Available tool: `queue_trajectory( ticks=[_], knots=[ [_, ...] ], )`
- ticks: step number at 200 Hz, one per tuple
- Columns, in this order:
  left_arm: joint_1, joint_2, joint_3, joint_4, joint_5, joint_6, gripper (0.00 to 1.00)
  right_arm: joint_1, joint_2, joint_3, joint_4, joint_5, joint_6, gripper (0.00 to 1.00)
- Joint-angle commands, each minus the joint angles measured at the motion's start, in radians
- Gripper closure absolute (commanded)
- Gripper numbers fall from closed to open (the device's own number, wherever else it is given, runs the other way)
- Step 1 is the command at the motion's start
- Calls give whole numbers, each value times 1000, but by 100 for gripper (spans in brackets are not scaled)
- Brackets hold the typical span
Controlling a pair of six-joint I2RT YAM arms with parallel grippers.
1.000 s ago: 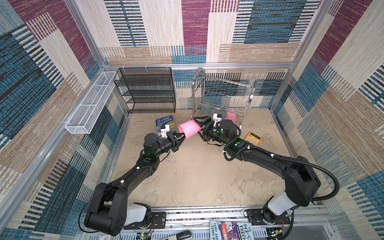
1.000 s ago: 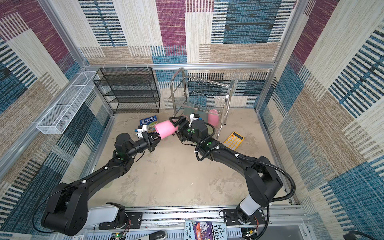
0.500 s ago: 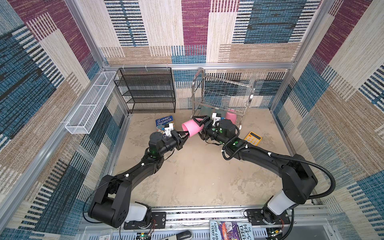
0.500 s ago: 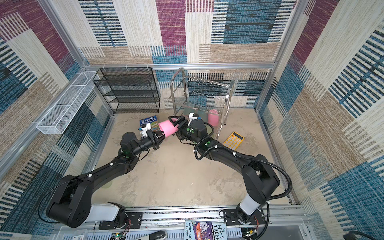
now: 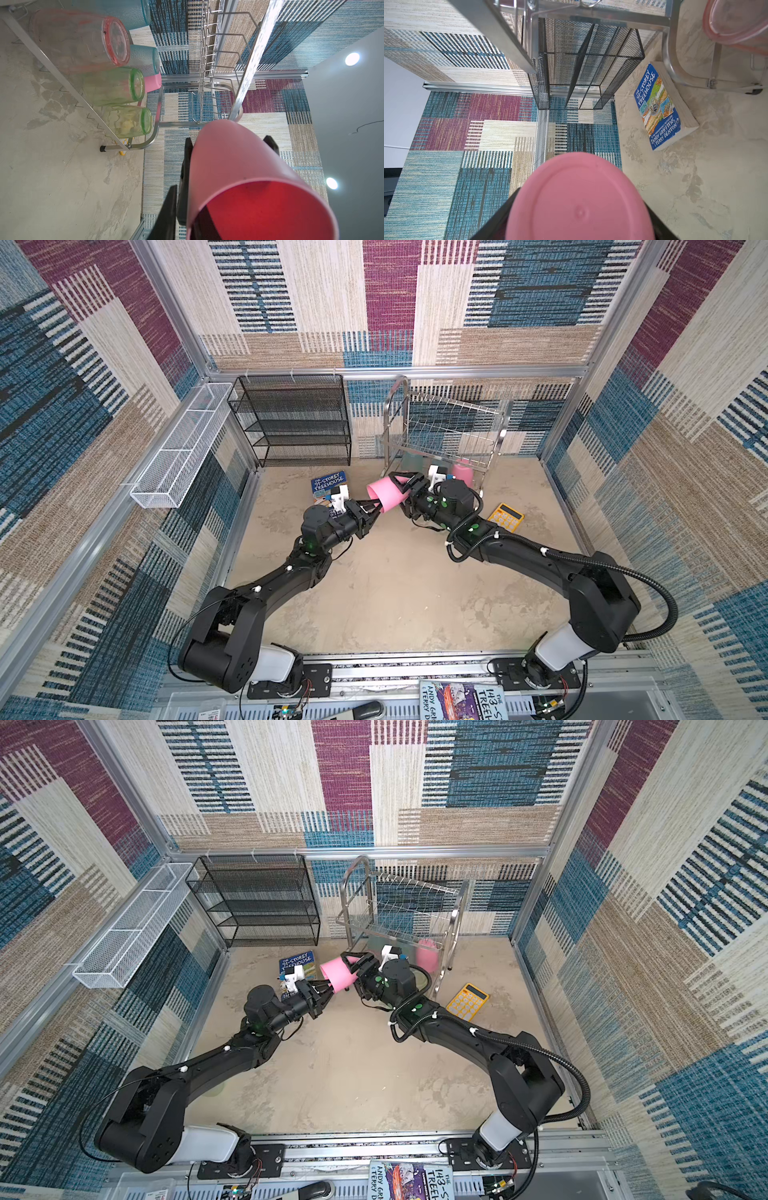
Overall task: Load the cups into the dish rack
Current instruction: 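Grasp the pink cup's base with the right gripper, then open left gripper, then carry the solid pink cup with the right gripper over the dish rack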
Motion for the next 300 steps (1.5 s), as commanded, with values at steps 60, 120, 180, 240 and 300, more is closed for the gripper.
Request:
queue_trajectory(
  ticks=[60, 120, 180, 240, 300],
  knots=[
    [5, -144, -26, -324, -20, 173, 61, 30, -42, 63, -85, 101, -273, 38],
    [5, -260, 50, -630, -71, 344, 50, 63, -96, 133, -218, 251, -514, 39],
    [5, -272, 217, -1005, -148, 617, 32, 113, -110, 313, -368, 424, -861, 40],
    [-7, -131, 514, -1309, -148, 854, 20, 111, -16, 634, -580, 600, -1150, 40],
    [-43, -51, 749, -1474, -233, 1050, 16, 54, 66, 774, -671, 682, -1229, 40]
  ],
)
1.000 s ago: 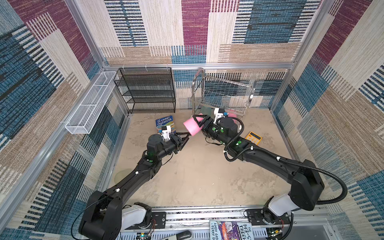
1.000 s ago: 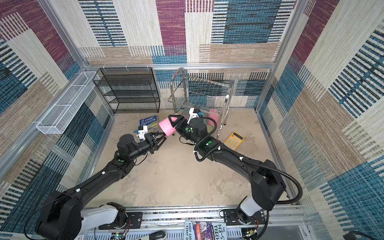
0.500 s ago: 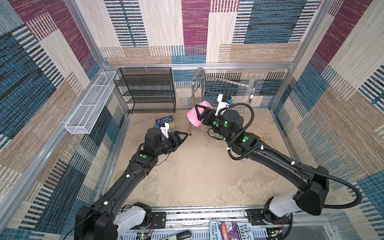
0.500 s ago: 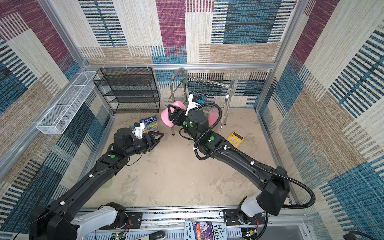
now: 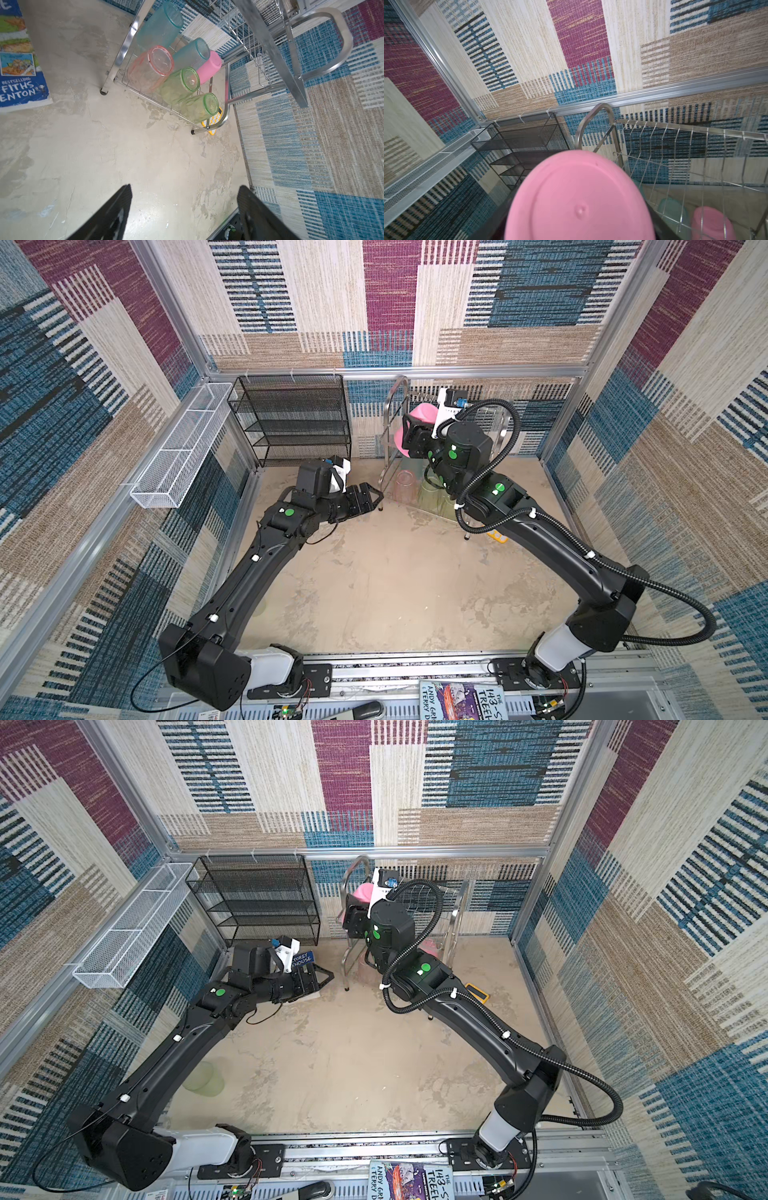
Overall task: Load the cups into the dish rack
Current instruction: 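Carry the solid pink cup with the right gripper over the dish rack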
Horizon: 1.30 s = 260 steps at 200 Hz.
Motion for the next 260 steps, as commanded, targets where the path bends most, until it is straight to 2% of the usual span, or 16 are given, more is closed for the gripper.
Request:
queue_trajectory(
  ticks=[1, 34, 95, 194, 260],
  knots=[
    [-17, 17, 67, -101, -50, 141, 16, -31, 24, 51, -61, 49, -46, 40],
    [-71, 37, 129, -145, -120, 284, 15, -88, 87, 128, -130, 59, -57, 39],
    [-121, 44, 71, -122, -195, 463, 16, -171, 189, 208, -153, 101, -99, 40],
    [-121, -42, -126, 60, -144, 483, 16, -280, 322, 304, -159, 143, -119, 39],
    [-122, -64, -148, 78, -156, 483, 16, -333, 293, 202, -142, 158, -77, 39]
  ],
)
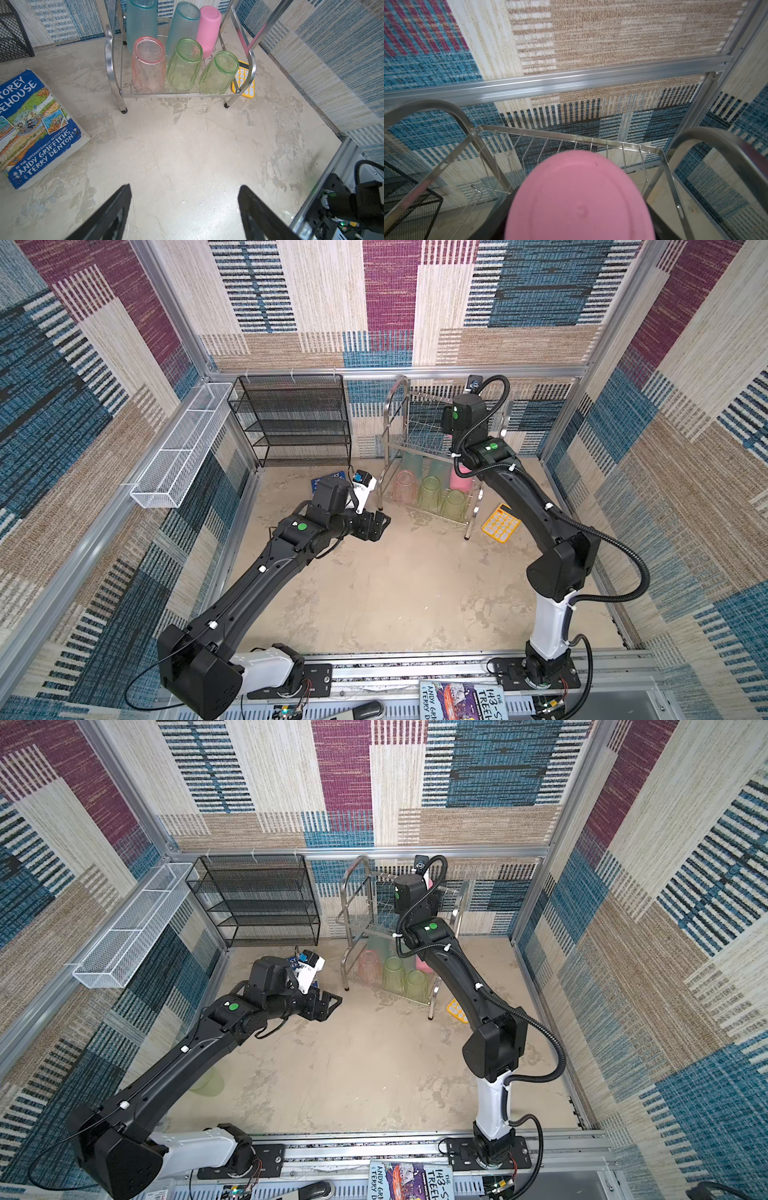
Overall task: Load the cups into the dish rack
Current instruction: 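Carry the solid pink cup with the right gripper over the dish rack, then lower the solid pink cup upright into the rack and open right gripper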
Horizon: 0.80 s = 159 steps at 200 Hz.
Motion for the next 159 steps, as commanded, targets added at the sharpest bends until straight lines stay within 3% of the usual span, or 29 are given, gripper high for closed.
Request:
queue_trajectory(
  ticks=[1, 121, 159],
  knots=[
    [0, -8, -5, 36, 0, 17, 16, -11, -25, -39, 24, 19, 25, 39],
    [1, -20, -15, 47, -14, 14, 16, -48, -92, -214, 85, 6, 71, 38],
    [0, -26, -19, 51, -20, 14, 16, -48, -101, -239, 88, 8, 68, 34]
  ],
)
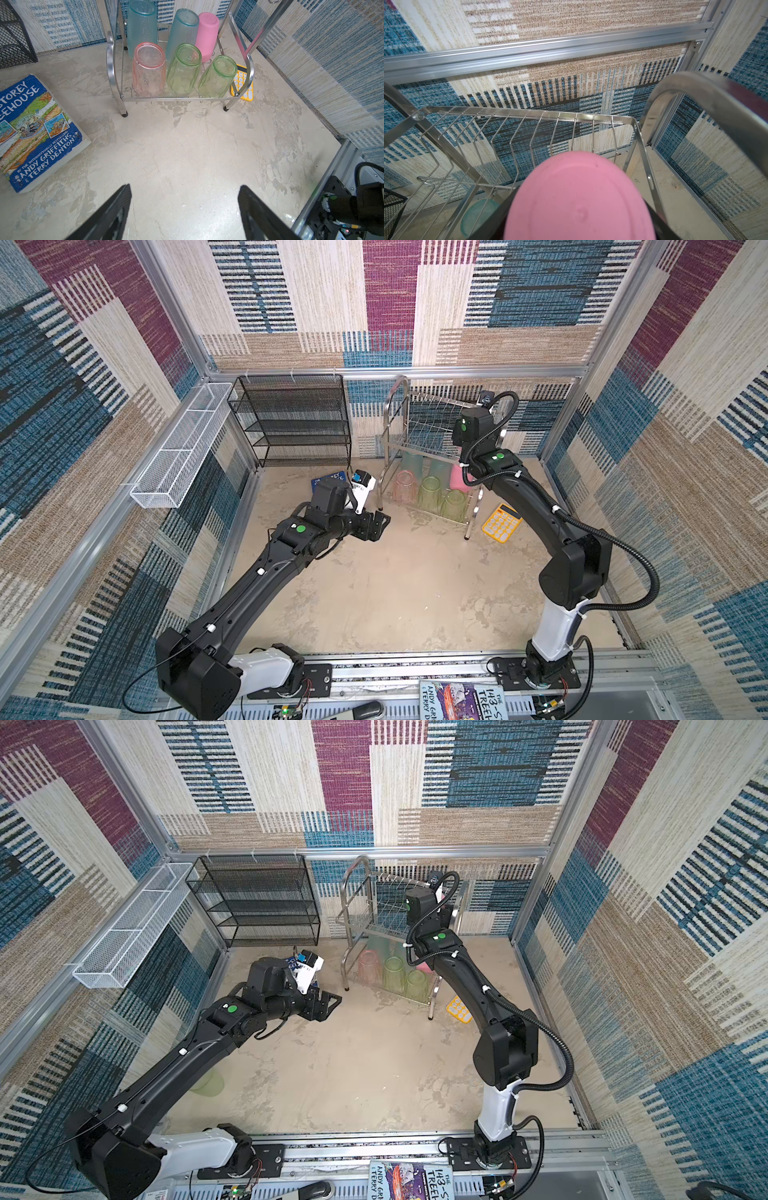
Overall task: Load the cups into the dish rack
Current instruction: 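Lower the solid pink cup upright into the rack and open right gripper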
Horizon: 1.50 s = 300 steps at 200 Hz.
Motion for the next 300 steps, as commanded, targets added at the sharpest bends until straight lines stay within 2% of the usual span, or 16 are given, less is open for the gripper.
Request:
queue_trajectory(
  ticks=[1, 47, 76, 160, 223, 267, 300],
  knots=[
    [0, -9, -4, 28, -16, 14, 16, 2, -14, -20, 11, 0, 13, 33],
    [0, -12, -5, 29, -18, 14, 15, 2, -45, -40, 48, -17, -28, 18],
    [1, -15, -6, 30, -24, 16, 14, 1, -44, -13, 45, -21, -49, 13],
    [0, -11, -3, 13, -65, 22, 11, 5, -75, 43, 45, -31, -83, 11],
    [1, 29, 31, -50, -166, 28, 11, 11, -175, 50, 22, -37, -129, 10],
    [1, 56, 68, -111, -246, 28, 11, 25, -326, -70, 36, -62, -143, 10],
    [1, 106, 157, -241, -363, -11, 13, 48, -491, -241, 93, -175, -144, 11]
  ],
)
